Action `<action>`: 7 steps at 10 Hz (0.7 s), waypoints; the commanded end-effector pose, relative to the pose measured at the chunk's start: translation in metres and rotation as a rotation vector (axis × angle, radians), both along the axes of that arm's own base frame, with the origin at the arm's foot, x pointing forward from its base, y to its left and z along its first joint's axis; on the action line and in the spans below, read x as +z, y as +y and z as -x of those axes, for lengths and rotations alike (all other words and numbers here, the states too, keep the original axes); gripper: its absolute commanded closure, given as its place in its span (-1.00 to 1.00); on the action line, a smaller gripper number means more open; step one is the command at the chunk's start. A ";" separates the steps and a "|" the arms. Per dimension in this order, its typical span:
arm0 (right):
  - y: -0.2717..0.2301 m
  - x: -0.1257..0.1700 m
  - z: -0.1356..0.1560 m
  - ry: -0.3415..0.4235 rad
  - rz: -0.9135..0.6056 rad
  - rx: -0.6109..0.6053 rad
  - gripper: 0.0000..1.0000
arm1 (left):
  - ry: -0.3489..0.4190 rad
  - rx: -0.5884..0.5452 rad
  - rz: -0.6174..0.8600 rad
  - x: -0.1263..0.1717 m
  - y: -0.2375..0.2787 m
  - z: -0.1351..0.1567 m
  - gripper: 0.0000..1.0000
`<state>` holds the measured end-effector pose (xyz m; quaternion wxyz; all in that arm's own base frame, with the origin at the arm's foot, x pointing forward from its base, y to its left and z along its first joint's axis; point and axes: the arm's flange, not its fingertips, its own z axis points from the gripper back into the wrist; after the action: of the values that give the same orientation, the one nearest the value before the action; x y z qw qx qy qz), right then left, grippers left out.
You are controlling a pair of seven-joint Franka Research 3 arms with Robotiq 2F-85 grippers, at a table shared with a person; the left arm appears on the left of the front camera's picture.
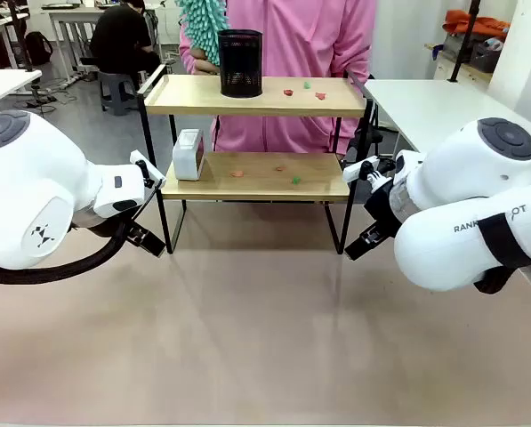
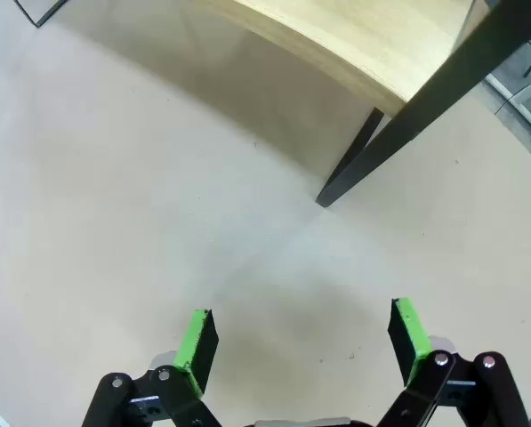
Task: Clean the shelf.
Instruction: Pick up the Duster from the human.
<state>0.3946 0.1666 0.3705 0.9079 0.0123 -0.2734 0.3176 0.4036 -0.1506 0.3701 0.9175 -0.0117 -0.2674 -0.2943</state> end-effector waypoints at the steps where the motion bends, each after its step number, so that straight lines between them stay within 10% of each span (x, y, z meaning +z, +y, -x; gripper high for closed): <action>1: 0.000 0.000 0.000 0.000 0.000 0.000 -1.00 | 0.000 0.000 0.000 0.000 0.000 0.000 -1.00; 7: 0.000 0.000 0.000 0.000 0.000 0.000 -1.00 | 0.000 0.000 0.000 0.000 0.000 0.000 -1.00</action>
<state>0.3946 0.1667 0.3704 0.9077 0.0120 -0.2734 0.3180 0.4036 -0.1506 0.3701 0.9175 -0.0118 -0.2674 -0.2941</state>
